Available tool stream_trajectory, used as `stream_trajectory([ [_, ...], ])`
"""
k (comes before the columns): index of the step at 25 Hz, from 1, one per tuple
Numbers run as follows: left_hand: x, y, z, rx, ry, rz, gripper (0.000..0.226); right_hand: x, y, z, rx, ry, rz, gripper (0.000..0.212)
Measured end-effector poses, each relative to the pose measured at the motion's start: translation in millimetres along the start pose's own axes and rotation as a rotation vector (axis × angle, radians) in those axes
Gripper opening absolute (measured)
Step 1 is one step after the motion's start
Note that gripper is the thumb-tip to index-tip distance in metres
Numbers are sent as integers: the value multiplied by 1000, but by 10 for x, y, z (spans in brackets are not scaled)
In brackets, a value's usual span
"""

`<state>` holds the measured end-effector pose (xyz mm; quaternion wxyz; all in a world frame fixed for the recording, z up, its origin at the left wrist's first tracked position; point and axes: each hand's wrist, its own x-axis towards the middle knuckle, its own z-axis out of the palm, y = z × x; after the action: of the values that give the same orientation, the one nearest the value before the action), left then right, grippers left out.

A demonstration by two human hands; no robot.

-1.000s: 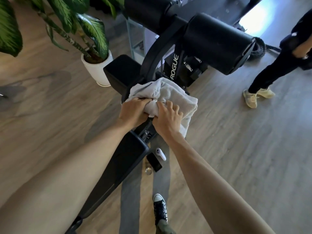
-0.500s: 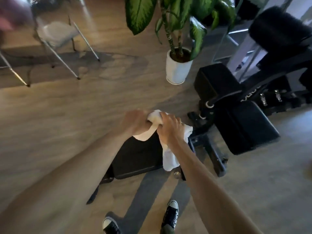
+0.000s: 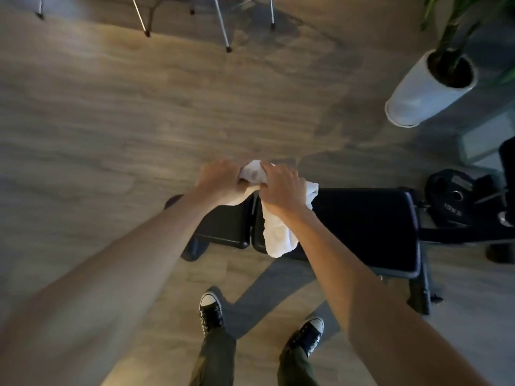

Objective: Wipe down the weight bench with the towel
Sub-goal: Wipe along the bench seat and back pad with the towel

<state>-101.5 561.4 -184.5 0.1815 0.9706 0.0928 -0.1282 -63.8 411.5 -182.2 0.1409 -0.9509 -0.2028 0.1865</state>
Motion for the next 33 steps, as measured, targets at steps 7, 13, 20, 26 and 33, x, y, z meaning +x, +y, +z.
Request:
stream_trajectory([
  [7, 285, -1421, 469, -44, 46, -26, 53, 798, -719, 1072, -59, 17, -110, 49],
  [13, 621, -2471, 1078, -6, 163, -8, 66, 1509, -1074, 2010, -202, 137, -257, 51],
  [20, 200, -3422, 3125, -1, -267, -102, 76, 1353, -721, 4096, -313, -204, -260, 61],
  [26, 201, -3592, 3607, -30, -138, -68, 86, 1319, -535, 4601, -266, -87, -268, 71],
  [33, 1056, -3876, 3329, -38, -240, -167, 93, 2276, -714, 4459, -456, -164, -282, 69],
])
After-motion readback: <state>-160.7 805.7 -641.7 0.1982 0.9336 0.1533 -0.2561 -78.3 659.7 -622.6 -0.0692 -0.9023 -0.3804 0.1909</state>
